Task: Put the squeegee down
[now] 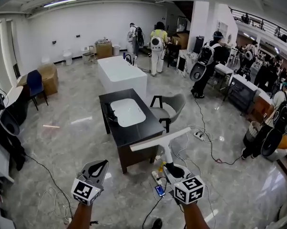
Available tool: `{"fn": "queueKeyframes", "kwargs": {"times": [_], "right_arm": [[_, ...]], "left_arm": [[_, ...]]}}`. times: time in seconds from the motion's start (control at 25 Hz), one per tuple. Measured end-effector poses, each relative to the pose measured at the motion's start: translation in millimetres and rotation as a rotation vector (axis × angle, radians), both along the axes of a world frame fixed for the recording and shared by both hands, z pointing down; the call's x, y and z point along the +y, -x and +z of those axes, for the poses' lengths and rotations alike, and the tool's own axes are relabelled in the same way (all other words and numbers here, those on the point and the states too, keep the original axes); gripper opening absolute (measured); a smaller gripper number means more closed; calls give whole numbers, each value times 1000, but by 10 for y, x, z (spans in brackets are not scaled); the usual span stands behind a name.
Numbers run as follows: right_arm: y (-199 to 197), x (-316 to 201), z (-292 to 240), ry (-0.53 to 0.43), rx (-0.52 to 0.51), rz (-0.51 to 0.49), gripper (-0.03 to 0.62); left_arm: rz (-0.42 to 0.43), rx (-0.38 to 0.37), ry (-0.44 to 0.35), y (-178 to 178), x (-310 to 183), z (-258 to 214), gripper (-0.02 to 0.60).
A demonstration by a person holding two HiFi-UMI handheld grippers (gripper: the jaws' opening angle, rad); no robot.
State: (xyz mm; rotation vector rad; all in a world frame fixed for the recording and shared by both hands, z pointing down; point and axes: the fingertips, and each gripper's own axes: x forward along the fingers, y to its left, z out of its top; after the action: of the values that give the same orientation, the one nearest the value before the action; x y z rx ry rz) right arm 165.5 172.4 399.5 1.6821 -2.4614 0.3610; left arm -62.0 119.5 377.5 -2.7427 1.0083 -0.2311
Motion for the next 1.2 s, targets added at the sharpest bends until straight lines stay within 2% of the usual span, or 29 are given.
{"fn": "queueKeyframes", "kwargs": {"times": [0.24,0.56,0.8,0.96,1.2], "right_arm": [[-628,-550,43,-1,-22,-77,52],[-1066,-1002,46,1,-63,-176,52],[-1186,-1252,110,5,-98,-202,52],[-1127,-1451,193,26,-101,-211,52],[-992,-1867,264,42,-74,-180,52]], "left_arm": [[-67,-27,-3,-657,-395,-34,2],[-144,-71,2,-1166,-608,-89,2],[-178,-100,2,-1267,-757,-76,2],[-189,-93,18,-1204,-973,-4,2],[-143,-49,20,-1146,-1572,66,2]]}}
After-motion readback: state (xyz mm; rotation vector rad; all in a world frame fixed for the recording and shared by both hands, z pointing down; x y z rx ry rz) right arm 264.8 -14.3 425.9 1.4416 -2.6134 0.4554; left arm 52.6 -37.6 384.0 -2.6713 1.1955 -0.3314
